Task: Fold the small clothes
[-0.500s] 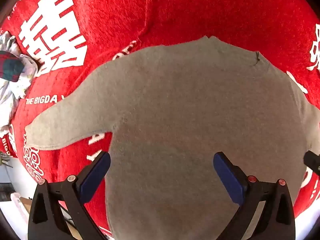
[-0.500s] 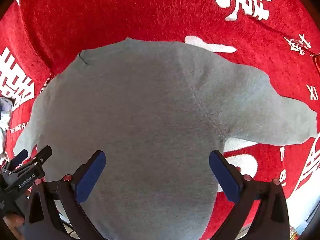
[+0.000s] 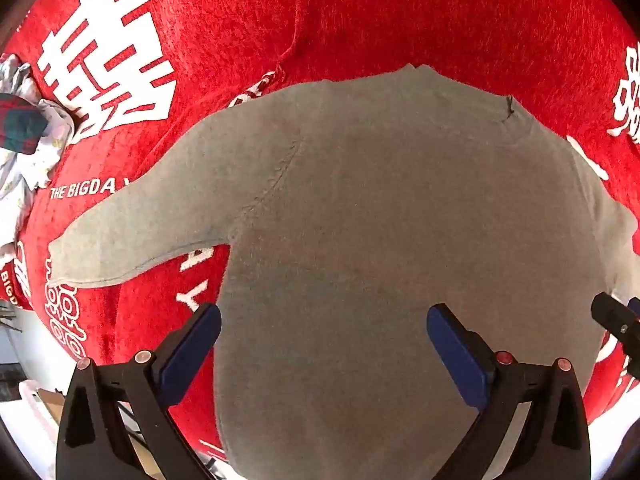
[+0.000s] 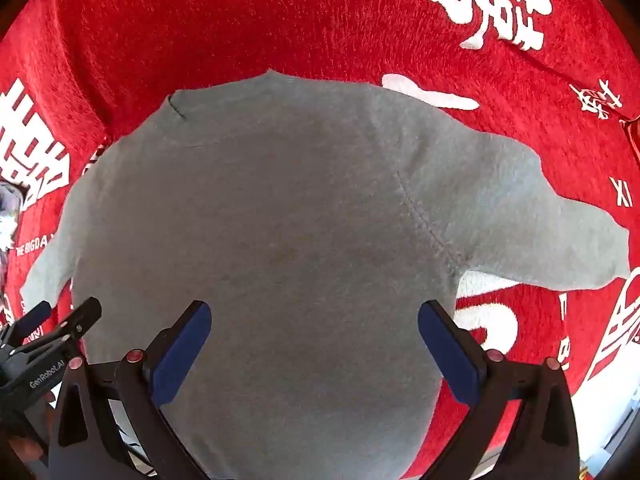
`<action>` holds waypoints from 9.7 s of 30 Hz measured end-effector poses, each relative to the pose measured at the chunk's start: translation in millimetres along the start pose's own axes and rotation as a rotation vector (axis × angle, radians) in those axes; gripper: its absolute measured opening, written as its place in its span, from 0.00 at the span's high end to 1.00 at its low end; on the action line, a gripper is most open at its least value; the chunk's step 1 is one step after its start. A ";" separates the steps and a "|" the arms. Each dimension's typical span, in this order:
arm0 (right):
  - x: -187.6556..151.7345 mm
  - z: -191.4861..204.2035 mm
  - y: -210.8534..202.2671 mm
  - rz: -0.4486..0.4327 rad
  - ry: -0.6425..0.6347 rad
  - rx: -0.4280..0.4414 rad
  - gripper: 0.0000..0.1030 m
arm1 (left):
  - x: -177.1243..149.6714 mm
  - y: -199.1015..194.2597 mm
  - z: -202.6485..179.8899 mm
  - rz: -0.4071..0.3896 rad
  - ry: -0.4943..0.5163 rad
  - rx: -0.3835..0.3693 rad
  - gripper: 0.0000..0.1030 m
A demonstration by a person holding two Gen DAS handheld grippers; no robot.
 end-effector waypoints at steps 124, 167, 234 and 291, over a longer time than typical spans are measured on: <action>-14.5 42.9 -11.9 -0.022 -0.059 -0.061 0.00 | 4.6 11.2 29.8 0.013 -0.031 -0.027 0.00; -37.4 137.7 8.9 0.007 -0.232 0.023 0.00 | -16.6 46.9 306.1 -0.359 -0.587 -0.183 0.94; -23.0 191.0 112.7 0.167 0.450 0.911 0.42 | 97.7 60.8 102.9 0.008 -0.128 -0.412 0.75; -23.7 -124.1 12.5 -0.050 0.472 0.282 0.51 | 47.3 -31.4 64.9 -0.127 0.040 -0.095 0.71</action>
Point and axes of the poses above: each gripper's, at about its wrist camera, not at the fingertips, and y roughly the way its jaws point, z to its left, x to its top, the point moved 2 cm from there along y, roughly the way its jaws point, and after that the axes turned 3 degrees about -z, right-handed, at the moved point
